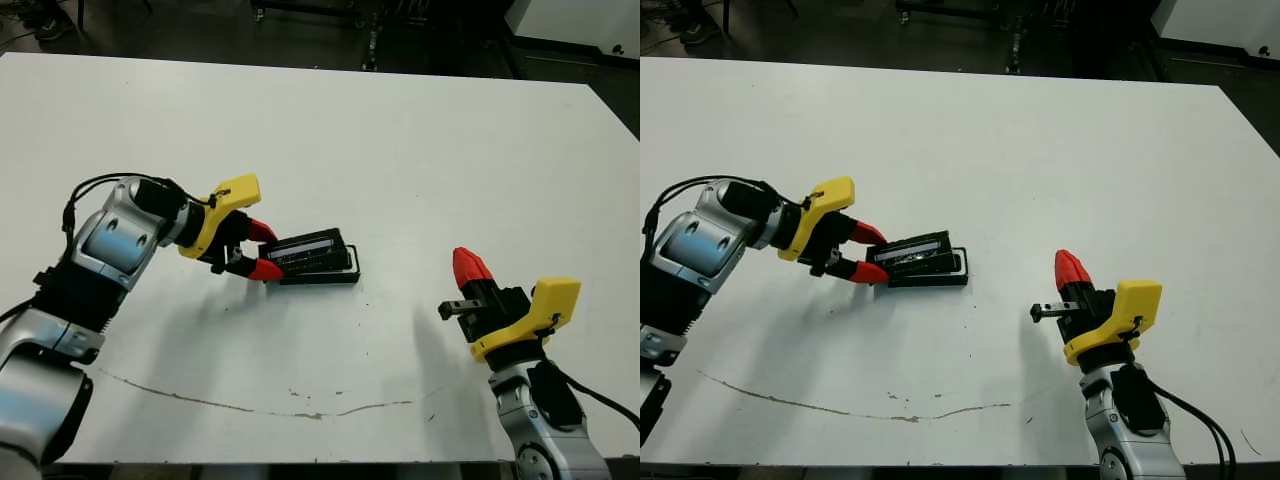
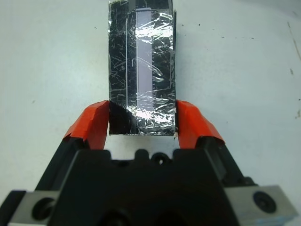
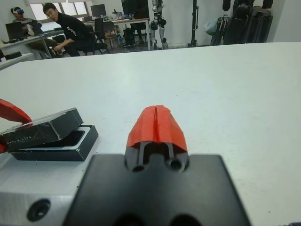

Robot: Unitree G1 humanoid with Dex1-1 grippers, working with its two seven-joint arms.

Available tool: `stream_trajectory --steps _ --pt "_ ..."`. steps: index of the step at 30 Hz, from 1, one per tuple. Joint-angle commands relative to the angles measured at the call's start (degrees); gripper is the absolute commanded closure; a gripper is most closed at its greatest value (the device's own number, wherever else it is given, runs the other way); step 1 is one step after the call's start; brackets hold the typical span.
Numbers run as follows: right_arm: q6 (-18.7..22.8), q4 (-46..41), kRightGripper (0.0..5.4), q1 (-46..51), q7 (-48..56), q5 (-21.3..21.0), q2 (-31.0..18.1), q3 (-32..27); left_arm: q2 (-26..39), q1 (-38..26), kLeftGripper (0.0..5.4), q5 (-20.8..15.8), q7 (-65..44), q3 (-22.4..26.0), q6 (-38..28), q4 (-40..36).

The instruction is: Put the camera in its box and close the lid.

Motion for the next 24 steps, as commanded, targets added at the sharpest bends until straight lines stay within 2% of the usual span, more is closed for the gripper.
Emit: stream_trajectory --steps 1,12,24 --pt "0.2 0.2 5.4 0.3 -0.1 0.1 -0.5 -0.4 -1.1 4.1 2.25 0.7 -1.5 -4.2 -0.1 -0.2" --pt "-0.1 0.3 5.4 0.2 -0.1 -0.2 -0.6 -0.3 -3.1 4.4 2.25 1.6 0.4 -5.3 -2.8 0.7" --pt "0.2 0.1 5.4 -0.1 -0.3 -0.1 -0.7 -0.4 -5.9 1.2 2.25 3.4 0.7 -7.6 -3.2 7.6"
